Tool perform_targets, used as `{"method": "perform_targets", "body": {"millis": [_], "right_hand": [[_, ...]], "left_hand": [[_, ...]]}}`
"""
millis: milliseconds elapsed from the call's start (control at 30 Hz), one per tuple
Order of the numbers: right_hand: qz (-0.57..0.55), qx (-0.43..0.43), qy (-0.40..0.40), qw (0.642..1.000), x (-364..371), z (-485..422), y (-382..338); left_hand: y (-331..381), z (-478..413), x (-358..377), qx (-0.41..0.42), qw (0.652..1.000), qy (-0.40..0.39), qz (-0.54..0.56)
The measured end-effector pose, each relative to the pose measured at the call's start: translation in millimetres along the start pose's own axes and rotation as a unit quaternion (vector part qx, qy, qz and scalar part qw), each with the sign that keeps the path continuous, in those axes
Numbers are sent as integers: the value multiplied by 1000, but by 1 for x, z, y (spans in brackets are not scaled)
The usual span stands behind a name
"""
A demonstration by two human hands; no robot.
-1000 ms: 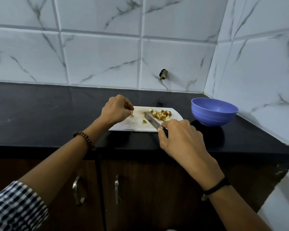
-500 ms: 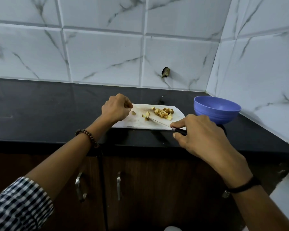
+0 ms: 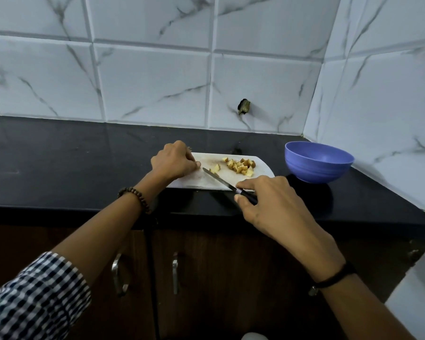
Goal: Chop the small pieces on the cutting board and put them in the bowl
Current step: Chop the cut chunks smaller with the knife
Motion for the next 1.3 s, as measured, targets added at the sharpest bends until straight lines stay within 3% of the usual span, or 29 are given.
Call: {"method": "perform_targets", "body": {"millis": [300,533,900,1300], "right_hand": [[-40,67,34,996,7,-19,31],[-80,50,61,994,11,-22,25],[-86,46,38,995,13,-32,8],[-55,58,13,997,29,-55,-11]], "left_hand": [[-3,-6,1,14,992,-68,105],[3,-7,5,26,979,-104,175],[15,-14,10,52,988,-100,102],[26,-8,10,51,998,-23,-5]]}}
Point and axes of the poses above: each hand's wrist, its own z-axis away from the middle knuckle, its own x-axis out of the palm, y = z × x, the point moved 4 cm from there along -z, towards the middle knuckle, and after that the axes turned 7 degrees about z, right-handed, at the moved point
